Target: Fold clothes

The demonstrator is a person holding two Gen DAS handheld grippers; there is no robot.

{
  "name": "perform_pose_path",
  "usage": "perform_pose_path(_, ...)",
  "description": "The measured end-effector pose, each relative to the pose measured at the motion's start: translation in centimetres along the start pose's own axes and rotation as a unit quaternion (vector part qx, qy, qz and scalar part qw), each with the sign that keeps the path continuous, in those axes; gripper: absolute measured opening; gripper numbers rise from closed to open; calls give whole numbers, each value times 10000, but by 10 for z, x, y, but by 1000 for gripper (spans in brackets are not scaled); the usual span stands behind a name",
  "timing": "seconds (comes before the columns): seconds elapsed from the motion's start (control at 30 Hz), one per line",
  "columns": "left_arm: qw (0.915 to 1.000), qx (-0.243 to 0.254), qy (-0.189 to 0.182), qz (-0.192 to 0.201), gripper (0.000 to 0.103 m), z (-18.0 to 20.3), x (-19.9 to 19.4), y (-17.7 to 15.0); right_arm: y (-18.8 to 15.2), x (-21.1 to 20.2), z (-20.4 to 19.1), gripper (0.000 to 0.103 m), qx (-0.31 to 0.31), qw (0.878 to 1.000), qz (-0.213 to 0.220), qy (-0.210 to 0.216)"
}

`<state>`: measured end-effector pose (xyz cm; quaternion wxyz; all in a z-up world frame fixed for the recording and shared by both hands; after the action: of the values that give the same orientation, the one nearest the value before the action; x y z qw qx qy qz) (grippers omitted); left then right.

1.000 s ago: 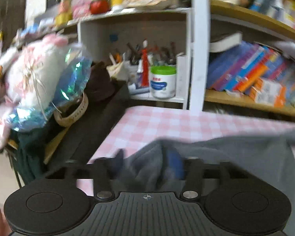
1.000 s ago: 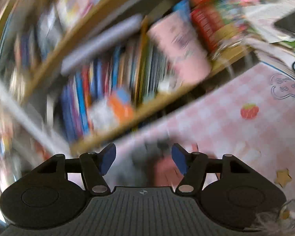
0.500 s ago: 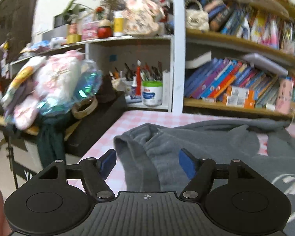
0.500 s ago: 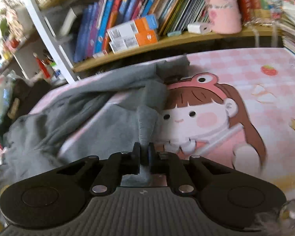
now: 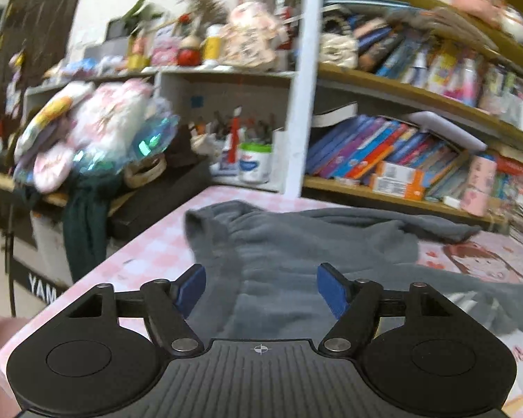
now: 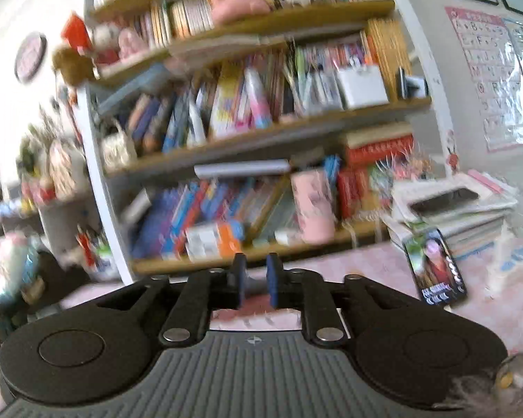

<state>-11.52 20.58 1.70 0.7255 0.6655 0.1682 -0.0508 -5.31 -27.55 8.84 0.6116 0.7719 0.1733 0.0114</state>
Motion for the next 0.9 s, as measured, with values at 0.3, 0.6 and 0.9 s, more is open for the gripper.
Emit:
perform_pose_path(0.3, 9988, 416, 131, 216, 94, 9, -47, -10, -66, -2, -25, 67, -910, 9798, -1651, 663)
perform_pose_path(0.6, 9994, -16, 331, -19, 97, -16, -45, -23, -124, -22, -13, 24, -1331, 9645, -2214, 554)
perform_pose_path(0.9, 9969, -578, 441, -307, 81, -40, -26, -35, -33, -54, 36, 12, -1048, 9908, -750, -423)
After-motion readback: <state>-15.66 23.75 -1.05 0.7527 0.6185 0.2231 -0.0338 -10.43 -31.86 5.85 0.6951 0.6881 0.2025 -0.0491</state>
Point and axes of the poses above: each gripper's, at about its wrist camera, not at the fingertips, and x roughly the way its jaws point, z to its right, y to its top, the point moved 5 cm from there along x, roughly the way its jaws point
